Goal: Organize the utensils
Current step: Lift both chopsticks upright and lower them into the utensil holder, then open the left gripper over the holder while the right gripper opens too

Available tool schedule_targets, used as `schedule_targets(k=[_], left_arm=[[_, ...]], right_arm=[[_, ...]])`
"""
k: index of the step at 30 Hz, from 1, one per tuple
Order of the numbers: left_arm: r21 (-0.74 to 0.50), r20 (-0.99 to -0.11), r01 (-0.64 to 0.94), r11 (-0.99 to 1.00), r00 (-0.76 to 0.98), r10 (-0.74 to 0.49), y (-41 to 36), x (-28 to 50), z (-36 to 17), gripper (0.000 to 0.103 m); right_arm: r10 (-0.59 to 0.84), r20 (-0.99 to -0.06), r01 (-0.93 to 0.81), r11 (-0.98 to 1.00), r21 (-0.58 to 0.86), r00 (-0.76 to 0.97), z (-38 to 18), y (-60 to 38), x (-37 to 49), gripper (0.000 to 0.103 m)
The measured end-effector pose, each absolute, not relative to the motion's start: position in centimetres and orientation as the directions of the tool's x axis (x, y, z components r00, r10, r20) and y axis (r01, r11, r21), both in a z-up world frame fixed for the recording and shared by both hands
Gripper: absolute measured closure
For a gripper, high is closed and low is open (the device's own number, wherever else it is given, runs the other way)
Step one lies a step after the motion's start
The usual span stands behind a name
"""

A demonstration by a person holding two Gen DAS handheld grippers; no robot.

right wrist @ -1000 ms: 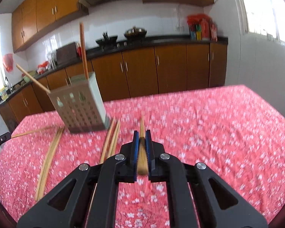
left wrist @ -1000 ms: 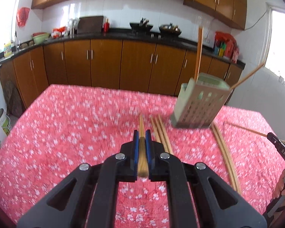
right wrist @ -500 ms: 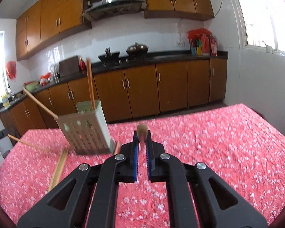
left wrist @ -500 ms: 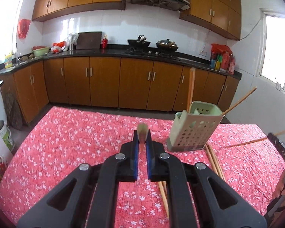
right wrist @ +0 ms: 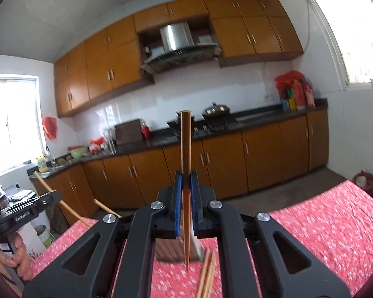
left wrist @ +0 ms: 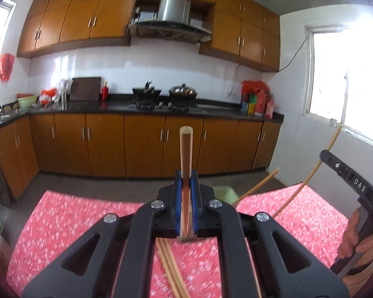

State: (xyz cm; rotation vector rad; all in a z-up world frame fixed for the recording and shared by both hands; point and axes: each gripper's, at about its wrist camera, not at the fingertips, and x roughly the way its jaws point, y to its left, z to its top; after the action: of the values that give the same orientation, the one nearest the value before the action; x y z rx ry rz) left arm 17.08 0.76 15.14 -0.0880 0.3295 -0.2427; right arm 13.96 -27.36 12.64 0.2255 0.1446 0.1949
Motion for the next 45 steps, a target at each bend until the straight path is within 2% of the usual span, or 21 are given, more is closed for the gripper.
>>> schedule_targets(k=[6, 13, 24, 25, 26, 28, 35, 39, 41, 44, 45], left_arm=[[-0.163, -0.239, 0.225, 0.961, 0.936, -0.260, -0.6, 19.2, 17.6, 0.095], [-0.203, -0.213, 0.186, 0.961, 0.950, -0.229, -1.1, 22.9, 17.2, 0.095], [-0.208, -0.353, 0.177, 0.962, 0.904, -0.243, -1.2, 26.9, 12.1, 0.095], [-0.210, -0.356, 0.177, 0.962, 0.902, -0.244, -1.1, 27.1, 12.0, 0.095], [-0.212, -0.358, 0.176, 0.961, 0.901, -0.244, -1.0, 27.1, 12.0, 0.094], [-0.216, -0.357, 0.177, 0.960, 0.901, -0.246, -0.8, 27.1, 12.1, 0.092], [-0.230, -0.326, 0.154, 0.961, 0.918, -0.225, 0.6, 24.9, 13.4, 0.083], [-0.247, -0.316, 0.139, 0.959, 0.924, -0.215, 2.1, 22.7, 13.9, 0.082], [-0.246, -0.321, 0.122, 0.961, 0.926, -0.200, 2.8, 21.3, 13.6, 0.079], [-0.232, -0.350, 0.073, 0.970, 0.924, -0.154, 4.0, 19.2, 11.8, 0.074], [-0.218, -0.367, 0.051, 0.975, 0.921, -0.130, 4.3, 18.7, 10.9, 0.074]], right_arm=[[0.191, -0.029, -0.180, 0.957, 0.227, 0.981, 14.5, -25.9, 15.9, 0.095], [0.142, -0.014, -0.136, 0.967, 0.214, 0.990, 13.4, -24.7, 19.2, 0.095], [0.140, -0.169, -0.099, 0.968, 0.229, 0.976, 9.3, -23.7, 22.7, 0.093], [0.143, -0.175, -0.100, 0.967, 0.233, 0.974, 9.2, -23.8, 22.6, 0.086], [0.143, -0.178, -0.099, 0.967, 0.236, 0.974, 9.3, -23.8, 22.6, 0.072], [0.139, -0.172, -0.096, 0.967, 0.237, 0.975, 9.5, -24.0, 22.2, 0.064], [0.119, -0.162, -0.081, 0.972, 0.220, 0.980, 10.9, -25.1, 20.0, 0.063], [0.072, -0.205, -0.030, 0.979, 0.203, 0.976, 10.8, -26.2, 18.0, 0.063], [0.061, -0.239, -0.014, 0.981, 0.195, 0.969, 9.7, -26.9, 16.8, 0.063], [0.042, -0.334, 0.017, 0.985, 0.173, 0.942, 6.7, -27.6, 16.0, 0.063], [0.031, -0.392, 0.033, 0.987, 0.156, 0.920, 4.8, -27.8, 16.1, 0.063]])
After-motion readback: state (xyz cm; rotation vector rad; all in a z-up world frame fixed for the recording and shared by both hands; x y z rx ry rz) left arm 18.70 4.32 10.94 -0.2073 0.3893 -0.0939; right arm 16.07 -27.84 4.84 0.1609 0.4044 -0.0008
